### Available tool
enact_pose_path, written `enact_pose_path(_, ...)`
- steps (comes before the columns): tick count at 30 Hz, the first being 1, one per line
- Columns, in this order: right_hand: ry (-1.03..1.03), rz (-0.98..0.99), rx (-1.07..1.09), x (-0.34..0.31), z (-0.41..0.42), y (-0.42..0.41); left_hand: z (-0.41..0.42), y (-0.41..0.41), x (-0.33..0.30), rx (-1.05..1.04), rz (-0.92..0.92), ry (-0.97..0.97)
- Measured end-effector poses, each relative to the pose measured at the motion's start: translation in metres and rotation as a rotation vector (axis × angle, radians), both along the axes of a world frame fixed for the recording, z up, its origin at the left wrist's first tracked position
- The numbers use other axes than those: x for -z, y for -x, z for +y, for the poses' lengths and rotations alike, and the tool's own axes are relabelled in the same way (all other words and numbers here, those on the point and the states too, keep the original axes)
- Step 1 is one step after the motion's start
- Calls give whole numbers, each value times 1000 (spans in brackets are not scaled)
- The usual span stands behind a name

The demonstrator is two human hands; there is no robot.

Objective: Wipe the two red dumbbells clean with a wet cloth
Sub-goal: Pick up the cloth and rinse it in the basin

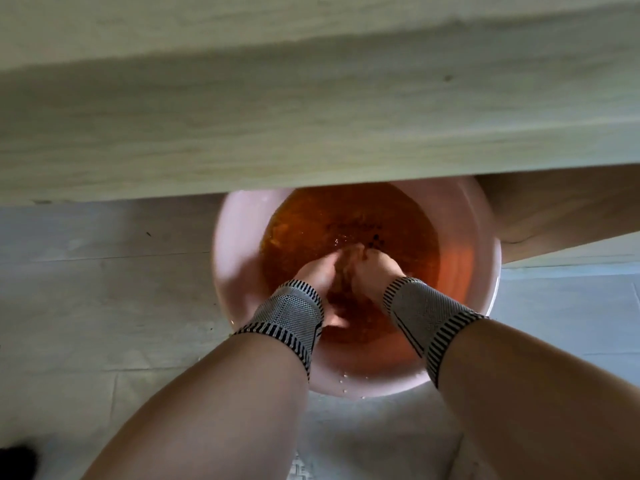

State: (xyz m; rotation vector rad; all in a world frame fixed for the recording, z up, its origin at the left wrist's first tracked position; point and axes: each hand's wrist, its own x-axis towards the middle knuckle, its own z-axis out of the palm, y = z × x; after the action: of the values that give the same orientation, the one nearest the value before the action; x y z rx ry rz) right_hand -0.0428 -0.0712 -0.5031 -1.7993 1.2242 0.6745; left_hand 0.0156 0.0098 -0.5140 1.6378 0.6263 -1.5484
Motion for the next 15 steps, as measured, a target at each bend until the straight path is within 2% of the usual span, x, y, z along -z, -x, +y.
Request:
enact_pose_path(2, -21, -182, 10, -9, 12, -6, 4, -5, 1, 5, -54, 101)
enact_pose_path(4, -21, -217, 71, -18, 24, -6, 6, -11, -2, -100, -7, 134)
enact_pose_path(6, -50, -199, 124, -14, 23, -5, 9, -13, 1, -128, -55, 64)
enact_pose_path(8, -2, -74, 202, -6, 15, 0, 2, -8, 2, -172, -50, 17)
enact_pose_path(10, 57, -6, 272, 6, 9, 6, -3, -9, 1, -190, -143, -91)
enact_pose_path(13, 34, 47, 70, 10, 19, 15, -2, -16, 1, -74, -255, -177)
enact_pose_path(14, 16, 35, 108, 11, 15, 15, -1, -15, 0, -36, -256, -167)
enact_pose_path(15, 18, 72, 53, 10, 9, 14, -1, -15, -2, -33, -203, -136)
